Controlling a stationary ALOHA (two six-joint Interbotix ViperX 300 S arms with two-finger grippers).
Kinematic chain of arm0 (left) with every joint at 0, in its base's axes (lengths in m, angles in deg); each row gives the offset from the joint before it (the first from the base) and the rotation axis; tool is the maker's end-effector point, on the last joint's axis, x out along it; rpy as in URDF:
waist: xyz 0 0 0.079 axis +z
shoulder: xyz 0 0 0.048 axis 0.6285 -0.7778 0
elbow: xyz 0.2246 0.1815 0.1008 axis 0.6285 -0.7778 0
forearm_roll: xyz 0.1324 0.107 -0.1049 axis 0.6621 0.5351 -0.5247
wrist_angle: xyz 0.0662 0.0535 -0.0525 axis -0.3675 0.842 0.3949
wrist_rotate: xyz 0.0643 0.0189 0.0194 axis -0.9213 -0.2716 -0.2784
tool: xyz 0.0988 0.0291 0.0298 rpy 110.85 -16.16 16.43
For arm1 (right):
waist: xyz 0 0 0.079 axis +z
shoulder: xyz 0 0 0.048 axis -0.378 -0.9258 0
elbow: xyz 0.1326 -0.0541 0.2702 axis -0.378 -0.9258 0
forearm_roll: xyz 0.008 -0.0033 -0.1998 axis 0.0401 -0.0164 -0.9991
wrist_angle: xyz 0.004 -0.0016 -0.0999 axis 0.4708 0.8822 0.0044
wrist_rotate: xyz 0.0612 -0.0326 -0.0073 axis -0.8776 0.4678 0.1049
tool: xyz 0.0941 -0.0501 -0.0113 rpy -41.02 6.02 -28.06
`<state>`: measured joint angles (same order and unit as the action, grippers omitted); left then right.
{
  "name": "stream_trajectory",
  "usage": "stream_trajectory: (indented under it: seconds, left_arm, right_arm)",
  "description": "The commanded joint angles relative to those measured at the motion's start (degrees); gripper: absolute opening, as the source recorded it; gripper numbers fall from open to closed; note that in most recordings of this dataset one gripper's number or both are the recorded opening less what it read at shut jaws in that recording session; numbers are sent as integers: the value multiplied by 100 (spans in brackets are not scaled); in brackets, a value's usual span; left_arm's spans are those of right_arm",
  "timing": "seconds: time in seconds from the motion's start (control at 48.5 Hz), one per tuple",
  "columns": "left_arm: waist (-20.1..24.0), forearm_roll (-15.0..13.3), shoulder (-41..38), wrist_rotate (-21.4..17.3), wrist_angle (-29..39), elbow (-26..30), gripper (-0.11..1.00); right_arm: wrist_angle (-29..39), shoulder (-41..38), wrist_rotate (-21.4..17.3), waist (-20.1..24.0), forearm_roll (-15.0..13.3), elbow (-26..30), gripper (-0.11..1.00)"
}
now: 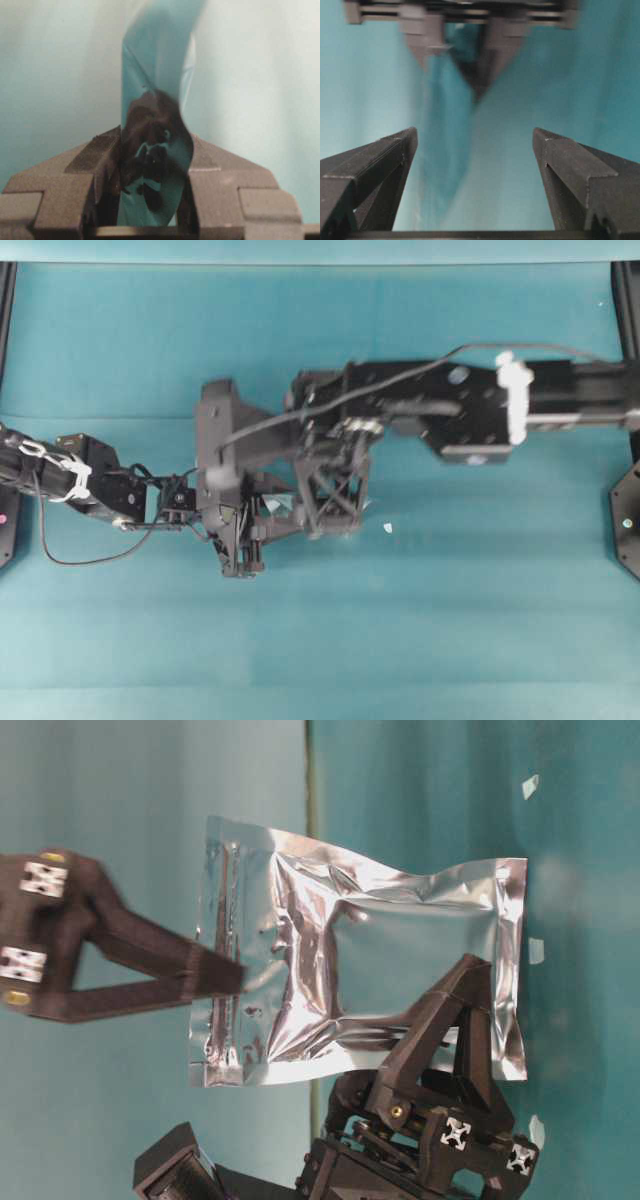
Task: Hand over the silver zip bag and make it stand upright.
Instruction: 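Open the right gripper and withdraw the right arm to the right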
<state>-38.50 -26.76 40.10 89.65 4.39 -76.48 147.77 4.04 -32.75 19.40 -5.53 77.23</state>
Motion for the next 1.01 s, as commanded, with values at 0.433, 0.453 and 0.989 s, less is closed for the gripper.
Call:
stream_trajectory:
  seconds: [0.433, 0.453, 0.989]
  left_arm:
    - [-18, 9, 53, -9, 0, 18, 23]
    - [-26, 9, 53, -9, 0, 9, 23]
    - [-18, 18, 70, -18, 35, -9, 23]
  right_arm:
    - [-35, 1037, -501, 62, -9, -237, 97]
    - [-44, 1099, -527, 62, -9, -264, 97]
    - [-1688, 2505, -1081, 255, 0, -1916, 97]
